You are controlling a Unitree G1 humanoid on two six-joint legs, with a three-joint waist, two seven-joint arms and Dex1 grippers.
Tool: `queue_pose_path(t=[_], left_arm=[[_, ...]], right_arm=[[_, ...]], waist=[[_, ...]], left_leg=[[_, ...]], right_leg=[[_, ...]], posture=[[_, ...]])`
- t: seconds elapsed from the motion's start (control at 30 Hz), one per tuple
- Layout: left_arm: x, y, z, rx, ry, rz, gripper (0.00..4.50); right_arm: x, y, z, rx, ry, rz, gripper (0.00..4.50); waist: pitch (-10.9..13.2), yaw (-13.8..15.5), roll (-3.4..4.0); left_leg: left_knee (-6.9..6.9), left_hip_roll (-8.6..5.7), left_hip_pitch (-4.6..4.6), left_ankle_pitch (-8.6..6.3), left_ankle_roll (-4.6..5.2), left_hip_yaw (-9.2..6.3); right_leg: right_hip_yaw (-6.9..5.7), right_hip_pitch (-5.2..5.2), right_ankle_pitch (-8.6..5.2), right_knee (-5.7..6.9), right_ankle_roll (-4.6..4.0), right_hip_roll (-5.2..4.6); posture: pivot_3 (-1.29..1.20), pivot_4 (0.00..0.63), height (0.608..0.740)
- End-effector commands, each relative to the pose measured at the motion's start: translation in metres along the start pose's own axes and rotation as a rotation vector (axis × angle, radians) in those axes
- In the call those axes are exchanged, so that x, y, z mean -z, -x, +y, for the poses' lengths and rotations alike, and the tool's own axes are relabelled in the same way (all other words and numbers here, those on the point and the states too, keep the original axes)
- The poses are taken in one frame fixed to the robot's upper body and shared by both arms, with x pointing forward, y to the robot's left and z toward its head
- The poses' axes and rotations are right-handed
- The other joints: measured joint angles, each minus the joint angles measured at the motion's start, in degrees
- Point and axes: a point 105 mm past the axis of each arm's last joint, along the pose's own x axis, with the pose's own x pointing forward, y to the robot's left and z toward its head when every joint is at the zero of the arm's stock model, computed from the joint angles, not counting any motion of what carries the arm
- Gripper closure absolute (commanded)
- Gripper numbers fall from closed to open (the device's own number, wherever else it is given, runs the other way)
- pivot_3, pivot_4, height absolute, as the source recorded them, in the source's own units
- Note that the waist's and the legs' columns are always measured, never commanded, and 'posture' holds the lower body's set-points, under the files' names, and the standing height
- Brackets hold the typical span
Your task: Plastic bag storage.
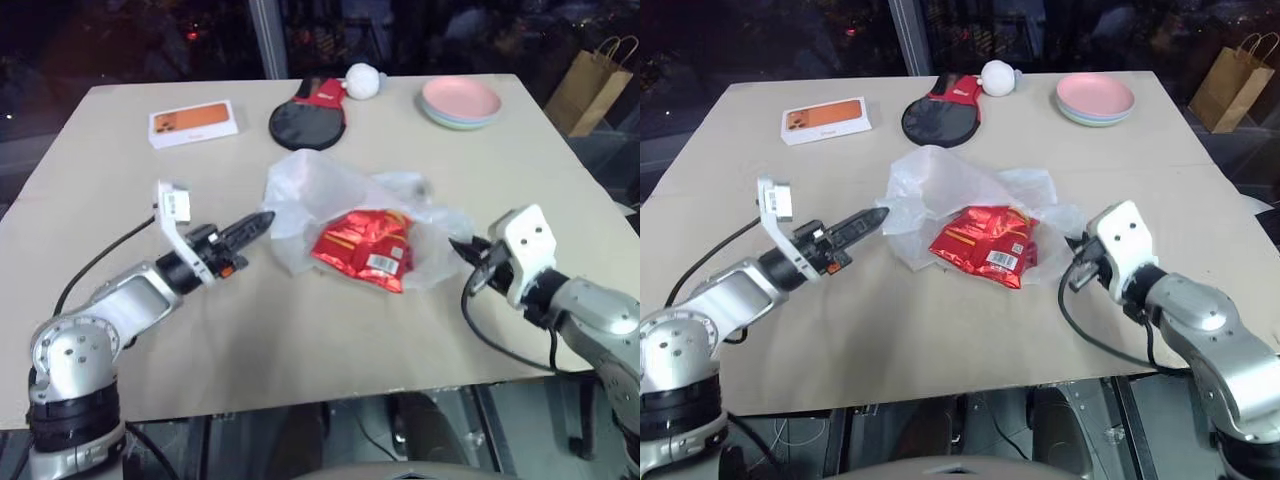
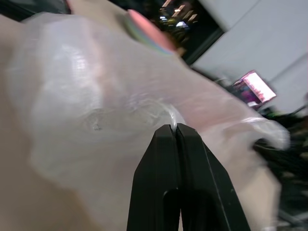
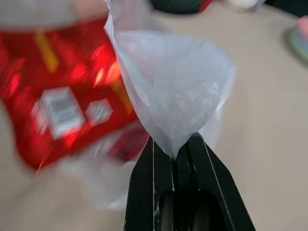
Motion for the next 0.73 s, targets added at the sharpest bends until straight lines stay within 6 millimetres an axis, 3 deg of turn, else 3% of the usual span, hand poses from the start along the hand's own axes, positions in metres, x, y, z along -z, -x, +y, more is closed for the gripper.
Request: queue_pose_path(t=[0.03,0.1,0.17,0.27,0.3,0.33,0.4,0.57,0.73], left_arm=[[-0.01,0.01,-0.014,0.086,-0.111,-0.039,4.24],[-0.01,0.016,-0.012,0.078,-0.12,-0.048,3.67],[-0.011,0.023,-0.01,0.061,-0.134,-0.048,2.68],[-0.011,0.034,-0.007,0.035,-0.18,-0.027,1.42],[-0.01,0.039,-0.004,0.02,-0.198,-0.016,1.03],[-0.008,0.045,-0.001,0.004,-0.221,0.001,0.5],[-0.005,0.059,0.01,-0.059,-0.273,0.033,0.05],[-0.001,0.084,0.032,-0.151,-0.375,0.089,0.05],[-0.003,0.09,0.042,-0.166,-0.409,0.088,0.05]], right_arm=[[-0.022,0.01,0.003,-0.02,0.057,-0.108,3.51],[-0.023,0.016,0.005,-0.029,0.054,-0.117,2.65],[-0.019,0.024,0.009,-0.043,0.039,-0.105,1.57],[-0.011,0.038,0.016,-0.073,0.011,-0.076,0.25],[-0.008,0.042,0.017,-0.071,0.007,-0.065,0.0],[-0.004,0.048,0.017,-0.065,0.001,-0.048,0.0],[0.005,0.057,0.014,-0.037,-0.006,-0.015,0.0],[0.023,0.079,0.005,0.017,-0.02,0.044,0.0],[0.025,0.086,-0.004,0.026,-0.009,0.051,0.0]], waist=[[0.0,0.0,0.0],[0.0,0.0,-0.01],[0.0,0.0,-0.01],[0.0,0.2,-0.02],[0.0,0.2,-0.02],[0.0,0.2,-0.02],[0.0,0.2,-0.04],[-0.1,0.3,-0.08],[-0.2,0.4,-0.23]], left_leg=[[0.02,0.0,0.01,0.0,0.0,0.01],[0.04,0.03,0.03,0.0,0.0,0.01],[0.05,0.04,0.02,0.0,0.0,-0.02],[0.03,0.04,0.01,-0.01,0.01,-0.03],[0.02,0.04,-0.01,-0.01,0.01,-0.02],[0.03,0.04,-0.01,-0.01,0.01,0.01],[0.05,0.04,0.01,-0.01,0.01,0.06],[0.05,0.08,0.07,-0.01,0.0,0.07],[0.16,0.12,0.08,-0.02,-0.01,0.11]], right_leg=[[0.0,0.0,-0.02,0.0,0.04,0.0],[-0.01,0.01,-0.08,0.02,0.14,0.0],[-0.03,0.01,-0.09,0.02,0.15,0.01],[-0.04,0.01,-0.1,0.02,0.13,0.01],[-0.03,0.01,-0.1,0.01,0.13,0.0],[-0.02,0.0,-0.1,0.0,0.13,0.0],[0.02,0.01,-0.11,0.0,0.16,-0.01],[-0.01,0.01,-0.13,0.0,0.16,-0.01],[-0.02,0.03,-0.12,-0.01,0.18,-0.05]], posture=[[0.0,0.15,0.74],[0.0,0.15,0.74],[0.0,0.15,0.74],[0.0,0.15,0.74],[0.0,0.15,0.74],[0.0,0.15,0.74],[0.0,0.15,0.74],[0.0,0.15,0.74],[0.0,0.15,0.74]])
